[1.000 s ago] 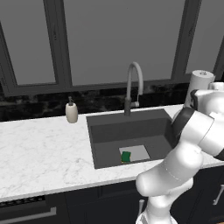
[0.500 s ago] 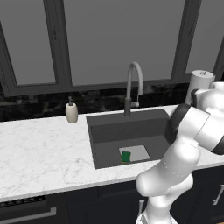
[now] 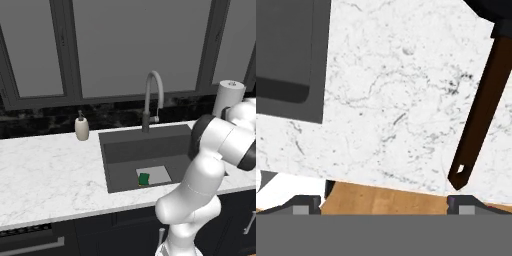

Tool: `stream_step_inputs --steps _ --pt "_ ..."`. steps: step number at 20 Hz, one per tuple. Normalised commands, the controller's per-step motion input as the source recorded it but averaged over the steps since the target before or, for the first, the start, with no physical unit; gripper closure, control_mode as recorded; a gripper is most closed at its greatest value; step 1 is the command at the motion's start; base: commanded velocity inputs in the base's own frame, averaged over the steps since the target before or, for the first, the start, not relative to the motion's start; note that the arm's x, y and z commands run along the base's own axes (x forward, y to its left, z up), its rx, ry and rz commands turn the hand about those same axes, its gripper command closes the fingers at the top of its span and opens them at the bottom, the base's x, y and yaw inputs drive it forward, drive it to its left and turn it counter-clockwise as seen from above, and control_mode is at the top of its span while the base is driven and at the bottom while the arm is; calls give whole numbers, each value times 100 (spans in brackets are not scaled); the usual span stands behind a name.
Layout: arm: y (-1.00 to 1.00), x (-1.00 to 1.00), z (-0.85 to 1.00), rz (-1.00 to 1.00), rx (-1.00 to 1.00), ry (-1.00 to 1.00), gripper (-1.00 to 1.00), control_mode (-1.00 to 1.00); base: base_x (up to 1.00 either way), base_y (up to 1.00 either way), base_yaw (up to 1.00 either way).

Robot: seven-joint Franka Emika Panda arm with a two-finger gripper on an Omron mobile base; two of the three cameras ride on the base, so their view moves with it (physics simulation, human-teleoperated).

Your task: Pick the pan and sponge and place them into the sink. Then turn on the water.

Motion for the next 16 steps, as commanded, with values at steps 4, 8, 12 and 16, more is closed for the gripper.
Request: stream_step_inputs --steps 4,8,12,16 --pt "-21 17 -2 2 11 -5 -100 -100 0 0 0" --pt "-2 21 -9 0 4 -4 -100 -100 0 0 0" --pt "-7 23 -2 0 0 0 -100 -100 0 0 0" --pt "-8 28 -18 0 0 0 -100 -100 0 0 0"
